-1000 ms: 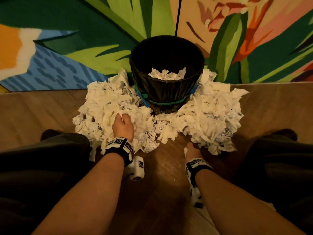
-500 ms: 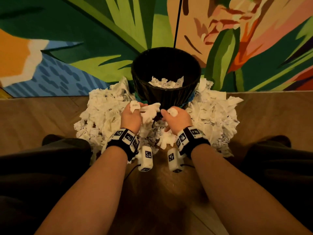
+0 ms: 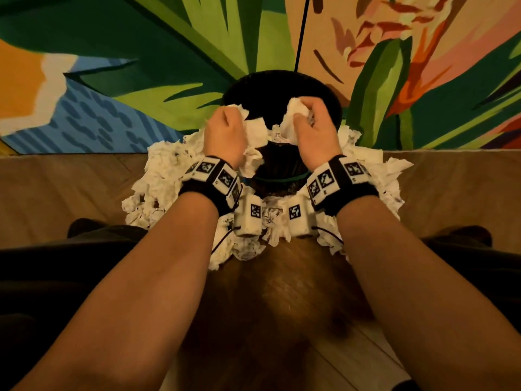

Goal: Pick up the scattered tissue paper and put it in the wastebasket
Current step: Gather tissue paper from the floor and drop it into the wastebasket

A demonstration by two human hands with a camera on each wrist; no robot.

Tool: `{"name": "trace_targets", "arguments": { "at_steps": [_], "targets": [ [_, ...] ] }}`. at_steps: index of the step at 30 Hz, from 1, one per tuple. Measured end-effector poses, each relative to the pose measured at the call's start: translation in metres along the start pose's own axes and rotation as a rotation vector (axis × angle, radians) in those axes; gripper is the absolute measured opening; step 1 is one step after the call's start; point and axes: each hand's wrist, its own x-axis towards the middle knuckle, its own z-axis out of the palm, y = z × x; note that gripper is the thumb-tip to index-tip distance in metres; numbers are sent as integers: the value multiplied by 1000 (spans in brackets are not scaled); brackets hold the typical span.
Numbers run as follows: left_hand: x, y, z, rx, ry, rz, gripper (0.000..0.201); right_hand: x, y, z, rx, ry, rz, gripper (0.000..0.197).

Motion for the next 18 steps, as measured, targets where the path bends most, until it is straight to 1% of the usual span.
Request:
{"name": "trace_targets", "arguments": {
  "at_steps": [3,5,7,9,11,12,13,14,16,18],
  "targets": [
    [8,11,10,57,-18,93,26,6,3,-8,-17,109,-71,24],
    [12,21,16,-2,-57,143,22,11,4,-11,-35,179,-86,25],
    [15,29,23,-36,-122,147,32,18,4,-15,-93,227,-87,25],
    [19,33,29,0,-234,147,45,24,3,-19,-141,220,-53,28],
    [19,29,30,56,-355,158,54,25,6,-20,-157,151,-13,42],
    [18,25,30,57,-382,175,56,25,8,-23,-162,127,-7,49],
    [16,20,27,36,-373,195,56,23,11,-25,-159,127,-3,51],
    [14,13,24,-8,-336,205,56,21,15,-28,-148,155,1,50],
    [7,-2,14,-128,-215,195,53,16,25,-34,-120,271,34,42],
    [0,-20,2,-185,-64,189,47,8,42,-40,-47,395,123,30]
  ]
}}
